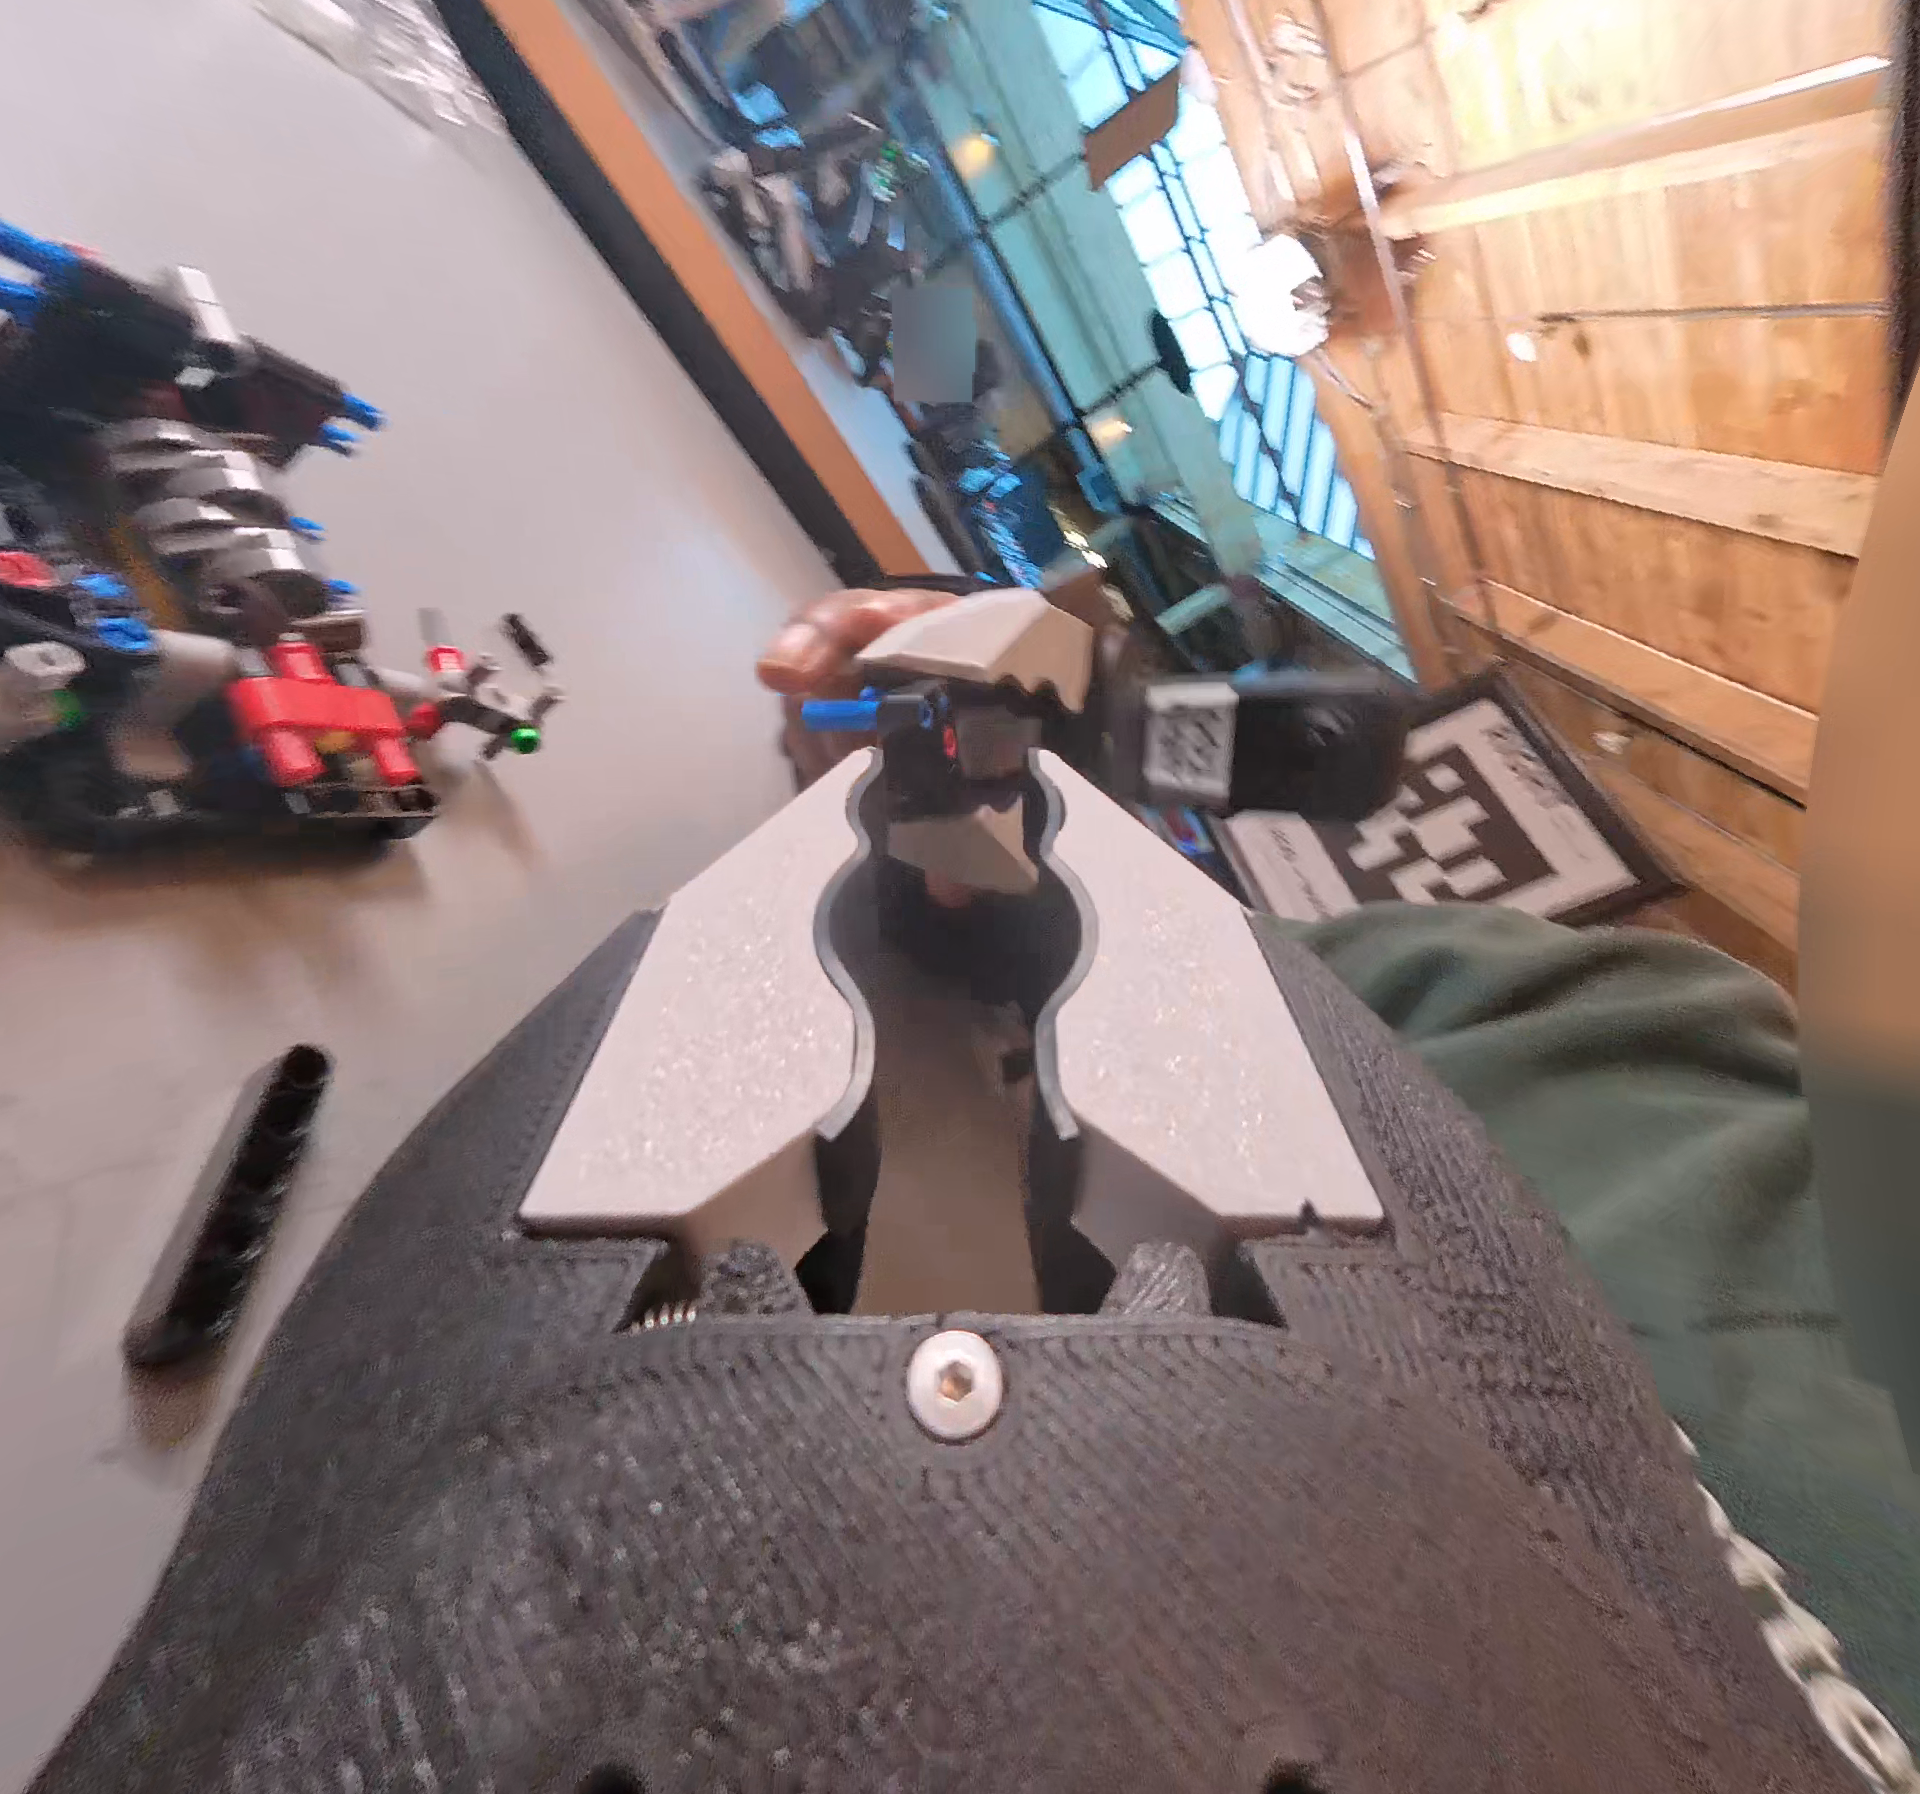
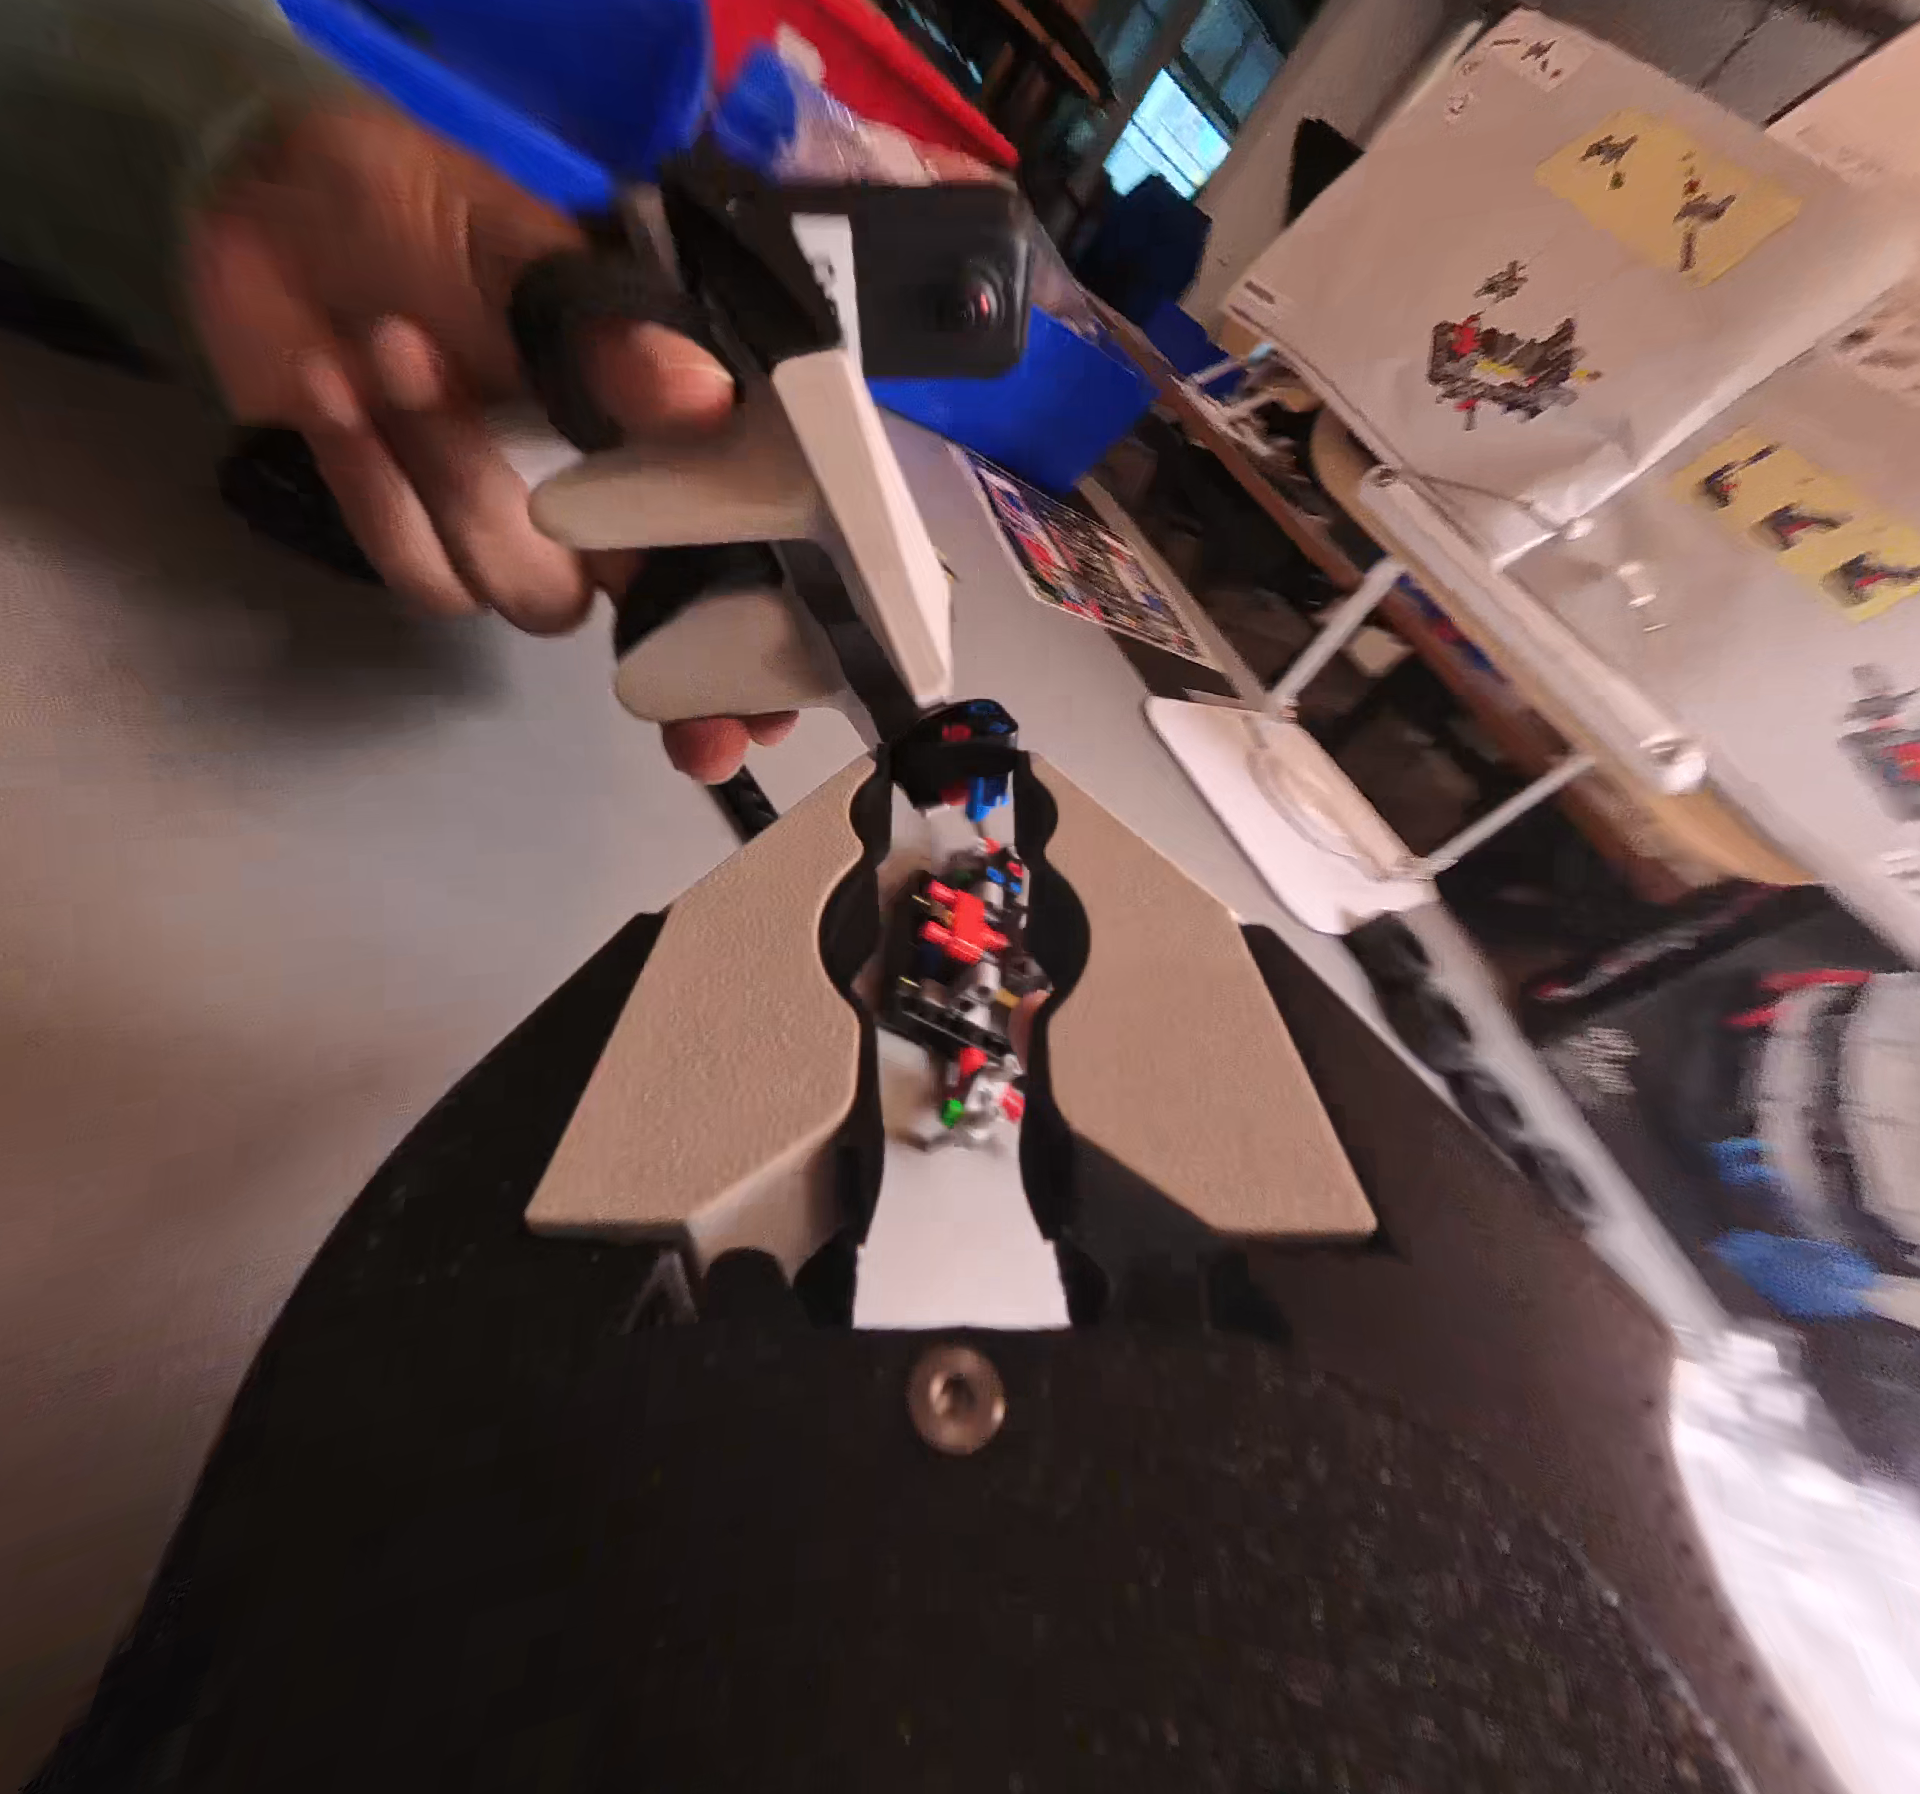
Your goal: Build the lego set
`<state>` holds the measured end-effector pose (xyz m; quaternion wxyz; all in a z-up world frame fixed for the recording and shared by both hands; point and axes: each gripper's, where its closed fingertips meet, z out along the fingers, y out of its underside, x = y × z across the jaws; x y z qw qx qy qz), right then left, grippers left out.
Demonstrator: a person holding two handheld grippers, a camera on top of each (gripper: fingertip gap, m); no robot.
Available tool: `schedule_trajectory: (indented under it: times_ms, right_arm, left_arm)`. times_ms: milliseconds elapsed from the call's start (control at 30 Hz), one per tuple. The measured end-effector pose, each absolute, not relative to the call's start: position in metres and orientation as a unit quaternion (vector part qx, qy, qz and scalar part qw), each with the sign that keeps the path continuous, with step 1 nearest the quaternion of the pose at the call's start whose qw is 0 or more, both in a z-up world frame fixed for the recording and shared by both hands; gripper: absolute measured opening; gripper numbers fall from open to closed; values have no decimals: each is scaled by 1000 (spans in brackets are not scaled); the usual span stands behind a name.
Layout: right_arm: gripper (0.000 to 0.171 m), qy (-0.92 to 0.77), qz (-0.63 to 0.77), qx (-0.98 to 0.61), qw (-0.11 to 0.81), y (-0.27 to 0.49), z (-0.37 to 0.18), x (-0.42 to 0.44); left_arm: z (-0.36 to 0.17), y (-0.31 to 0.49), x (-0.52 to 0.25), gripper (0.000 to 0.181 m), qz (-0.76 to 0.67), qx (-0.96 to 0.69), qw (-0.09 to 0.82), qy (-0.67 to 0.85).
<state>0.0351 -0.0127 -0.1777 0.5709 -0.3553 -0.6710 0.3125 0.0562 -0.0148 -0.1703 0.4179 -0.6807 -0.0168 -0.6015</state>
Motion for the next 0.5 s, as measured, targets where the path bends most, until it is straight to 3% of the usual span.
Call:
schedule_trajectory:
  times_ms: [100,233,500]
  right_arm:
    - [17,-636,465,-386,481,-25,-167,42]
    - [13,-618,550,-388,406,-37,-163,49]
    - [18,-655,494,-368,439,-39,-174,49]
  left_arm:
    - [-156,-29,63,21,-639,-654,404,36]
    - [-150,-44,68,26,-623,-653,413,121]
    - [-167,-41,70,13,-604,-681,396,121]
